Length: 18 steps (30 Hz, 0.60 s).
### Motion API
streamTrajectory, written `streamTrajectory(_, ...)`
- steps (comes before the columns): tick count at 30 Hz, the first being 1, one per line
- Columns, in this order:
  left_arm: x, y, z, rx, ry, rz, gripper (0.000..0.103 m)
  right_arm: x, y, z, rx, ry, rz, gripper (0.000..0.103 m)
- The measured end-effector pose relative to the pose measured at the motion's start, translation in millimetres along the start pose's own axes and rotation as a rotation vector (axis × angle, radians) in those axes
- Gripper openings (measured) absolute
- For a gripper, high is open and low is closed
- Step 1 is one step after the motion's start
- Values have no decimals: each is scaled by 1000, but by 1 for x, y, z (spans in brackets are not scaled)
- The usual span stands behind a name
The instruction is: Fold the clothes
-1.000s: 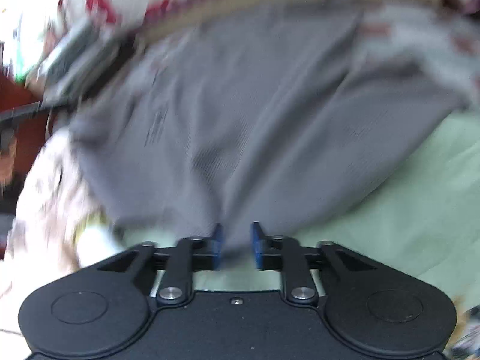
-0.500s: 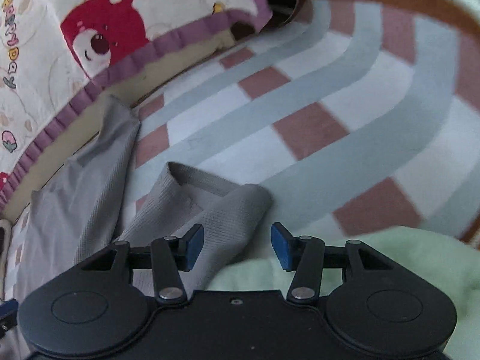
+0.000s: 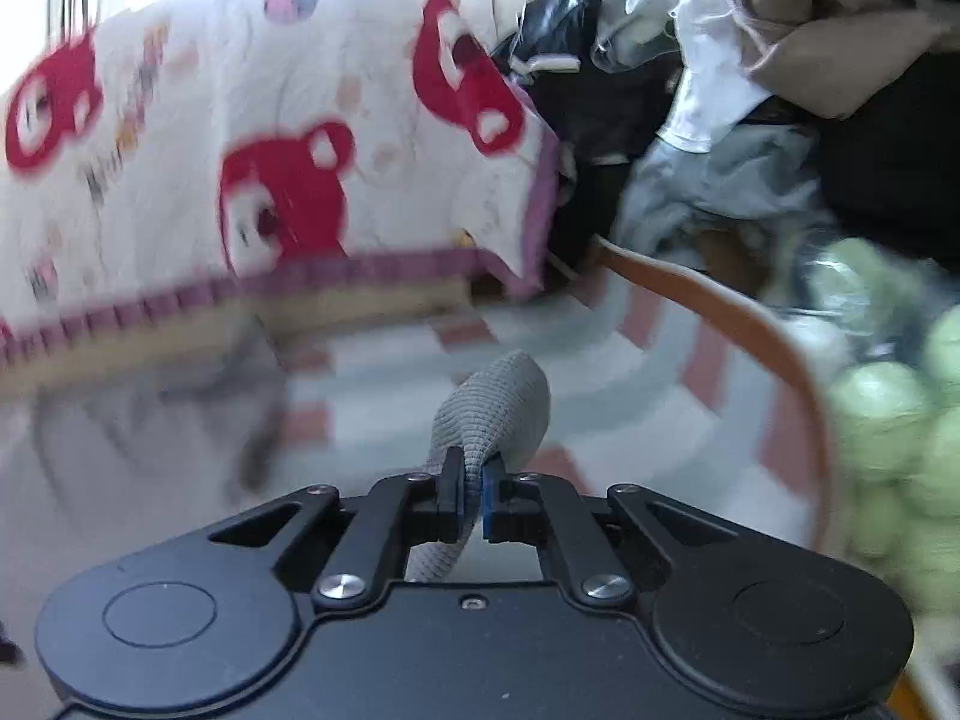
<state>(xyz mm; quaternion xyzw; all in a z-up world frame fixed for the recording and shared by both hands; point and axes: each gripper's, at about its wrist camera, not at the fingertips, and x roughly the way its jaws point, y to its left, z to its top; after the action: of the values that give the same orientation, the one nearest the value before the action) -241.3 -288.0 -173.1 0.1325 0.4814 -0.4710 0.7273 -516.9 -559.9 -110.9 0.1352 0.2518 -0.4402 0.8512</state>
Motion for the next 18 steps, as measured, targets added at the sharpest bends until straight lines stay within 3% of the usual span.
streamTrajectory(2,9,-6,-16,1,36,3,59,12,-1,-21,-80,74,-66,5)
streamTrajectory(5,14,-17,-37,59,72,49,59,30,-12,-49,-47,154,-81,5)
streamTrajectory(10,-13,-7,-45,105,94,77,60,36,-30,-51,92,155,-88,8)
streamTrajectory(14,-39,19,-44,142,72,213,60,27,-48,-44,156,220,-208,25)
streamTrajectory(16,-49,34,-43,136,75,267,61,11,-53,-43,244,249,-106,27)
streamTrajectory(18,-59,50,-41,101,87,284,61,-9,-42,-43,284,284,90,41)
